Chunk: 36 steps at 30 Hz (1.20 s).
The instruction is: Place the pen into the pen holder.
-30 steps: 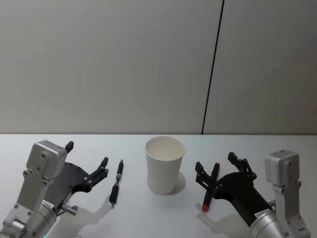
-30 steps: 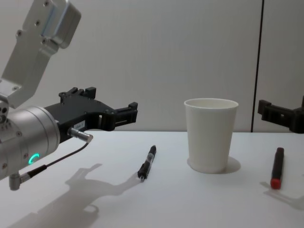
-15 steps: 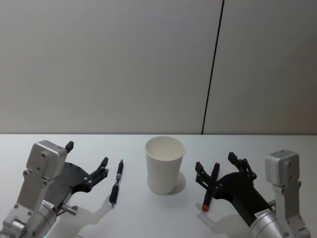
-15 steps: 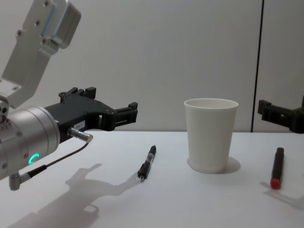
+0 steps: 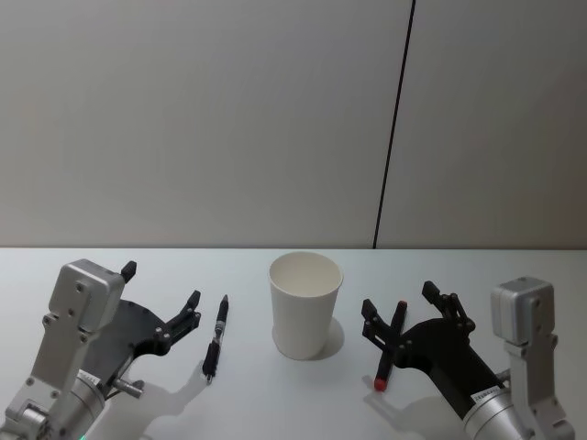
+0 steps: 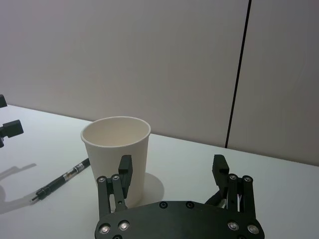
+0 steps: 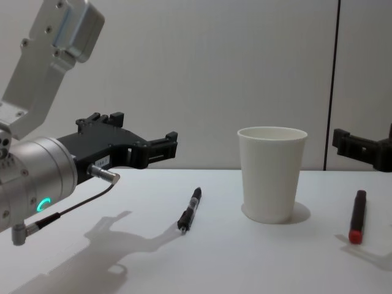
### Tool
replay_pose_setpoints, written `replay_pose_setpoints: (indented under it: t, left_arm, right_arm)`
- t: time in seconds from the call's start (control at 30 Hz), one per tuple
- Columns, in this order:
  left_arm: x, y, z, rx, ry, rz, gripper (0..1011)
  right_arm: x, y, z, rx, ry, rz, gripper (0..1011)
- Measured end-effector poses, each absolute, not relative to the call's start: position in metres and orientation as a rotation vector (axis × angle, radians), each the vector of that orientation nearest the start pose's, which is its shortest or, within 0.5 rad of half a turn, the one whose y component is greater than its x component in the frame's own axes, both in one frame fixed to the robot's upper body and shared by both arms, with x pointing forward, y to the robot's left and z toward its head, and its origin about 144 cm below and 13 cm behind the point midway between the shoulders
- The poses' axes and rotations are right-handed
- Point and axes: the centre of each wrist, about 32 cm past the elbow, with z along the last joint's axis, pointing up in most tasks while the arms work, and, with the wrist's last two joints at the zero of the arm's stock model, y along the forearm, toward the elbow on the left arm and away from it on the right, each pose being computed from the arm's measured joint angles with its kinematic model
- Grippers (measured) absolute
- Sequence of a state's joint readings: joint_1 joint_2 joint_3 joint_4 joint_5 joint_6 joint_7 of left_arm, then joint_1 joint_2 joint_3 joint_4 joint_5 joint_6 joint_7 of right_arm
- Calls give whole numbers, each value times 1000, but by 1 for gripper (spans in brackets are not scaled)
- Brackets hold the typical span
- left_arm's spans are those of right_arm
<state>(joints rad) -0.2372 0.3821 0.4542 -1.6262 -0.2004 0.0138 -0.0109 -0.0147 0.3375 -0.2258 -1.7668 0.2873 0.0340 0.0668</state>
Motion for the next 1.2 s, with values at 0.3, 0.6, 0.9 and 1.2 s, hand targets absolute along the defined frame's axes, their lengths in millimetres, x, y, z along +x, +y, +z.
replay_pose_setpoints:
  t: [0.3, 0.6, 0.9, 1.2]
  left_arm:
    - [492, 198, 1204, 61, -268, 1124, 1002]
    - [492, 198, 1204, 61, -268, 1124, 1002]
    - [492, 198, 1204, 61, -268, 1124, 1001]
    - [492, 198, 1204, 61, -268, 1124, 1002]
  right_arm:
    - [448, -234, 1191, 25, -72, -1226, 1004]
    - [459, -222, 1201, -5, -47, -1260, 1004]
    - [473, -203, 1230, -95, 6, -1361, 1003]
    - [486, -196, 1261, -197, 64, -1468, 1003]
